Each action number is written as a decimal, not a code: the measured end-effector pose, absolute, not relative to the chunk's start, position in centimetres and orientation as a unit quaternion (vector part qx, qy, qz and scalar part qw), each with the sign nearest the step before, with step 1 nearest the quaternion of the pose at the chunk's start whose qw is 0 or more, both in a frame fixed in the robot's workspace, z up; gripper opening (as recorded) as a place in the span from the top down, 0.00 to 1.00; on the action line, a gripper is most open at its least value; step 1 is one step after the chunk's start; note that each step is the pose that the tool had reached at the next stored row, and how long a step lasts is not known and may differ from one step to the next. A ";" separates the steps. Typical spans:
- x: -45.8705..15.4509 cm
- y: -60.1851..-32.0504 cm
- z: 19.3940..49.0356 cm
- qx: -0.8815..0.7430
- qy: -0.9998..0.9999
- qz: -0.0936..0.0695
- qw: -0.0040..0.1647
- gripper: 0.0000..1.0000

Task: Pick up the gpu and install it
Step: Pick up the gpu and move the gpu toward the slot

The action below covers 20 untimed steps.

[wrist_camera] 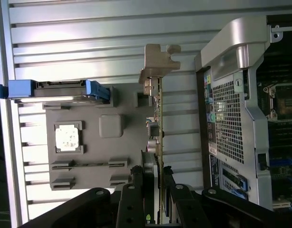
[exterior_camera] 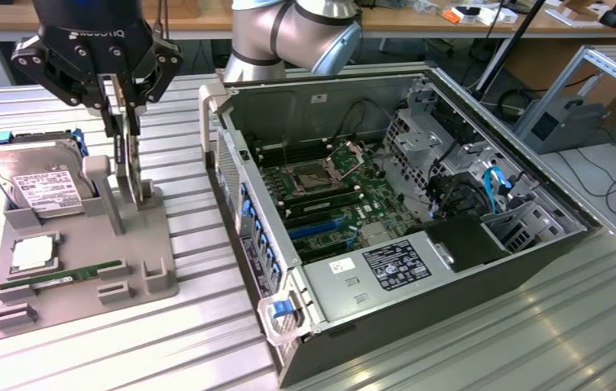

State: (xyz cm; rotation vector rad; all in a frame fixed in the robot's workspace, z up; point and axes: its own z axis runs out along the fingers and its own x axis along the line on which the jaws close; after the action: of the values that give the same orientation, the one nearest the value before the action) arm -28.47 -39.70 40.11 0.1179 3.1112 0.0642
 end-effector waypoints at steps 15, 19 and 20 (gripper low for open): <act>-28.5 -39.7 41.4 0.038 0.999 0.021 0.014 0.73; -28.5 -39.7 41.6 0.038 0.999 0.021 0.014 0.73; -28.5 -39.7 41.6 0.038 0.999 0.021 0.014 0.73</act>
State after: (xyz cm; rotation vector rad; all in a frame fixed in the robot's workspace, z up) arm -28.47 -39.70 41.64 0.1178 3.1112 0.0644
